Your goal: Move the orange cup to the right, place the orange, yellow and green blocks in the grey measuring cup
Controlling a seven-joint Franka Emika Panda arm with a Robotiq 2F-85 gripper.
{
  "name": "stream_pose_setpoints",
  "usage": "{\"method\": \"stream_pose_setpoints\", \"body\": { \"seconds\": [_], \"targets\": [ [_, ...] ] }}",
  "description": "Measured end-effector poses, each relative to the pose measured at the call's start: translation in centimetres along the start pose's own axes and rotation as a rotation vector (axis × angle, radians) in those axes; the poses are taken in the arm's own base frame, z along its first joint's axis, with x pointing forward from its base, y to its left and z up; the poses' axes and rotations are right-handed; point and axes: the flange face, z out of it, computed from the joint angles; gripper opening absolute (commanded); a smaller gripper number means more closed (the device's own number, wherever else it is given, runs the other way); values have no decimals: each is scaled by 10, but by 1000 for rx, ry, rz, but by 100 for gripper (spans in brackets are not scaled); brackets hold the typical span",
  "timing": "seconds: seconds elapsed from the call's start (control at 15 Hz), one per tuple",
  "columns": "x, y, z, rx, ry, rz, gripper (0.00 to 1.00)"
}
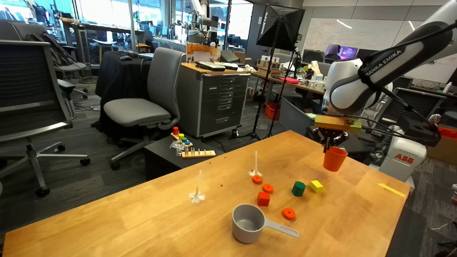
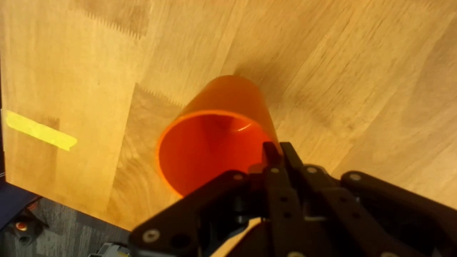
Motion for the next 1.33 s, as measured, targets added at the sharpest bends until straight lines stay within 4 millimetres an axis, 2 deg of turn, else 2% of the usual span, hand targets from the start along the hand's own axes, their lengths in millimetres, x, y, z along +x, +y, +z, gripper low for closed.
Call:
{"method": "stream_pose_setpoints", "body": {
  "seconds": [0.27, 0.47, 0.53, 0.6, 0.67, 1.0, 1.2, 1.33],
  "targets": [
    [24, 13, 22, -29, 0, 50, 2],
    [32, 15, 38, -48, -4, 67, 1],
    [32, 14, 43, -54, -6, 68, 30],
    [32, 12, 45, -57, -6, 69, 31],
    [32, 10, 45, -61, -7, 68, 36],
    [24, -1, 37, -51, -4, 50, 76],
    [13, -16, 11, -16, 8, 24, 98],
    [2, -26, -13, 15, 13, -2, 100]
  ]
}}
